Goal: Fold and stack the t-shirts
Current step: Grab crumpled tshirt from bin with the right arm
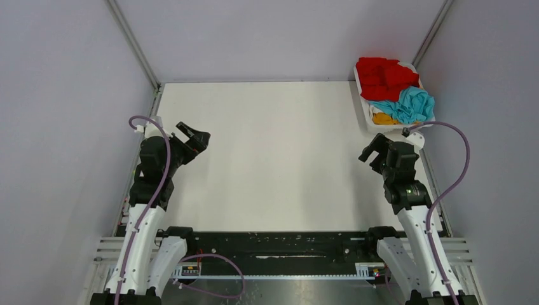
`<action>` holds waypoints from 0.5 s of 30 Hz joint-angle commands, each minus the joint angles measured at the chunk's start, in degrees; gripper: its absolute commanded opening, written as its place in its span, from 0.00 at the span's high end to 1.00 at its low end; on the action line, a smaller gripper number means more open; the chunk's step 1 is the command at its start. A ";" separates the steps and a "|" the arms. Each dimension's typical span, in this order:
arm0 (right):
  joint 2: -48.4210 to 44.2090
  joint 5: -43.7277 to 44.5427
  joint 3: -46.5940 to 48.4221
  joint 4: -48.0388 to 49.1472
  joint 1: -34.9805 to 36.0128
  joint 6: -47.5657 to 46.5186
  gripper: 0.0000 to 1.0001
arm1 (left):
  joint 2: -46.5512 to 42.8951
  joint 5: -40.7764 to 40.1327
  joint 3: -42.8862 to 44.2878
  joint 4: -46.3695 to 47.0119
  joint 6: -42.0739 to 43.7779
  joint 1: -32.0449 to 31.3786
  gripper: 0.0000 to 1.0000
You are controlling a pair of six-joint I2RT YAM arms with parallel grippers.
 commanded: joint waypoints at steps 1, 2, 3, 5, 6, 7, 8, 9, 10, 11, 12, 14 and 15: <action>-0.11 1.87 3.67 2.20 0.10 1.08 0.01 | -0.53 -0.64 1.17 1.83 1.03 0.24 0.01; 0.89 1.93 4.11 2.66 0.10 0.00 0.00 | -0.51 -1.11 1.20 1.67 1.02 0.24 0.01; 2.18 1.70 4.88 2.78 0.10 -1.05 0.01 | -0.45 -1.36 1.28 1.64 1.04 0.29 0.01; 5.37 3.48 7.87 1.98 0.14 -1.12 0.00 | -0.09 -1.71 1.56 1.37 1.03 0.24 0.01; 6.47 4.52 9.13 2.33 0.11 -1.49 0.00 | 0.10 -1.92 1.89 1.11 1.15 0.24 0.01; 7.61 5.44 10.15 3.61 0.10 -2.26 0.00 | 0.40 -2.23 2.19 0.70 1.26 0.24 0.01; 8.50 6.51 11.13 5.05 0.10 -3.22 0.01 | 0.67 -2.67 2.74 0.34 1.29 0.24 0.01; 9.81 7.21 12.08 7.01 0.10 -4.51 0.01 | 0.89 -2.96 2.86 0.09 1.36 0.24 0.01; 11.66 7.56 13.45 8.40 0.02 -5.67 0.01 | 1.11 -3.19 2.94 0.11 1.38 0.24 0.01; 14.02 7.57 15.63 8.77 -0.06 -7.11 0.01 | 1.30 -3.69 3.05 0.02 1.38 0.26 0.01; 17.04 7.48 18.42 8.43 -0.14 -8.29 0.01 | 1.65 -4.03 3.24 -0.11 1.38 0.29 0.01; 23.45 7.97 24.21 7.91 -0.63 -10.72 0.01 | 2.13 -4.87 3.53 -0.89 1.62 0.31 0.01; 26.86 8.21 27.15 7.87 -1.18 -11.66 0.01 | 2.22 -5.09 3.57 -1.13 1.64 0.32 0.01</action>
